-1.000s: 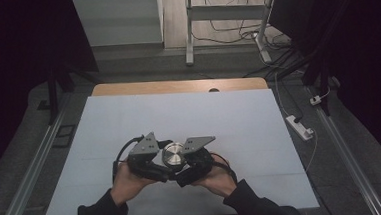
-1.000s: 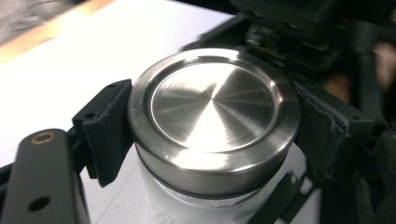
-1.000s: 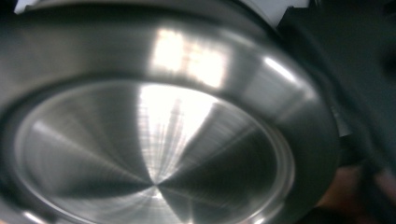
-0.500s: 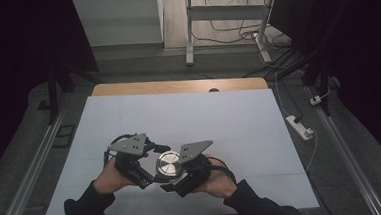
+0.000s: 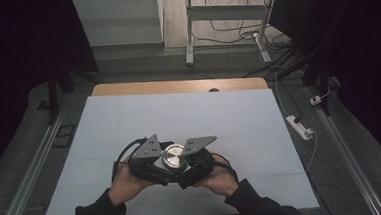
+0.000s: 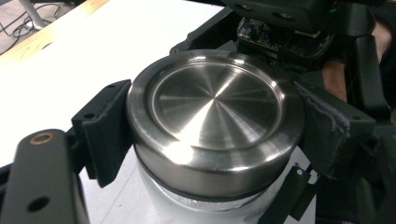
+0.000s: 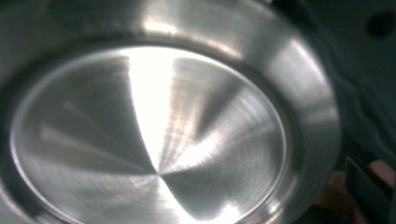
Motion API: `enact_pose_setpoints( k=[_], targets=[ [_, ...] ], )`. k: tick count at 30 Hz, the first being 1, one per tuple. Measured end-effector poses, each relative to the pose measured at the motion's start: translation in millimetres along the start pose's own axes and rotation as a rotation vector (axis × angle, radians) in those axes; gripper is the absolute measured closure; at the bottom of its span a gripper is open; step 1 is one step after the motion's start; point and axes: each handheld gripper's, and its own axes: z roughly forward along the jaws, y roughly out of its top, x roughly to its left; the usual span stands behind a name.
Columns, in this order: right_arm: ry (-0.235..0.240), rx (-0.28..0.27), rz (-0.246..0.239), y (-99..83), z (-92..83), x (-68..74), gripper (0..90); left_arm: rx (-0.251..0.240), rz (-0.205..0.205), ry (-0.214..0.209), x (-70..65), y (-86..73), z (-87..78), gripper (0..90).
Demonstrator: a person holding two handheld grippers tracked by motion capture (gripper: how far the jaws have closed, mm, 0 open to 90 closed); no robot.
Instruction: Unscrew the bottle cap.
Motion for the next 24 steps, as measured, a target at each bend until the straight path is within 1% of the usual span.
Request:
enact_pose_setpoints(
  k=[1, 2, 3, 4, 6, 8, 10, 11, 13, 14, 15, 16, 17, 18, 19, 20, 22, 23, 24],
  targets=[
    [0.006, -0.003, -0.004, 1.0, -0.6, 1.7, 14.0, -0.007, 0.007, -0.022, 1.9, -0.1, -3.5, 18.4],
    [0.011, -0.008, -0.009, 2.1, -1.4, 3.0, 14.0, -0.015, 0.005, -0.043, 4.0, -0.4, -6.3, 18.3],
    [0.016, -0.014, -0.012, 3.0, -1.9, 4.0, 14.0, -0.035, -0.006, -0.085, 8.3, -1.0, -11.1, 18.2],
    [0.020, -0.020, -0.019, 4.2, -2.7, 5.3, 14.0, -0.055, -0.019, -0.116, 11.5, -1.7, -14.6, 18.0],
    [0.026, -0.024, -0.022, 4.6, -3.0, 6.0, 14.0, -0.079, -0.033, -0.150, 17.6, -2.8, -20.9, 17.9],
    [0.029, -0.021, -0.025, 3.6, -2.0, 5.6, 14.0, -0.094, -0.049, -0.173, 22.1, -4.4, -24.6, 17.8],
    [0.038, -0.015, -0.021, 2.5, 0.2, 4.5, 14.0, -0.102, -0.075, -0.180, 26.3, -6.5, -25.9, 17.8],
    [0.039, -0.013, -0.019, 2.0, 1.1, 4.7, 14.0, -0.105, -0.091, -0.196, 28.3, -7.5, -25.0, 17.4],
    [0.046, -0.008, -0.023, 1.8, 2.6, 5.7, 14.0, -0.084, -0.110, -0.223, 31.1, -9.0, -20.0, 13.3],
    [0.049, -0.009, -0.028, 1.8, 3.0, 6.3, 14.0, -0.077, -0.107, -0.232, 31.3, -9.8, -17.6, 10.4],
    [0.054, -0.008, -0.027, 1.8, 3.0, 6.9, 14.0, -0.061, -0.094, -0.246, 30.8, -10.6, -13.7, 9.2],
    [0.060, -0.010, -0.028, 2.1, 2.9, 7.6, 14.0, -0.051, -0.078, -0.240, 29.3, -10.9, -11.3, 9.2],
    [0.059, -0.009, -0.031, 2.3, 2.5, 7.8, 14.0, -0.047, -0.061, -0.236, 28.2, -10.9, -10.0, 10.2],
    [0.059, -0.011, -0.030, 2.4, 2.2, 7.8, 14.1, -0.048, -0.037, -0.244, 26.4, -10.8, -9.3, 13.6],
    [0.062, -0.013, -0.030, 2.2, 2.0, 7.2, 14.0, -0.050, -0.025, -0.238, 25.3, -10.3, -9.5, 18.0],
    [0.063, -0.013, -0.032, 1.9, 1.7, 7.0, 14.0, -0.045, -0.016, -0.230, 24.7, -9.4, -9.8, 17.9],
    [0.063, -0.014, -0.031, 1.6, 1.4, 6.7, 14.0, -0.039, -0.014, -0.228, 24.7, -8.4, -10.2, 18.1],
    [0.067, -0.015, -0.031, 1.2, 1.1, 5.5, 14.0, -0.046, -0.013, -0.226, 25.0, -8.3, -11.1, 18.5],
    [0.068, -0.012, -0.033, 1.0, 1.1, 5.2, 14.0, -0.052, -0.017, -0.236, 25.8, -8.7, -11.6, 18.8]
  ],
)
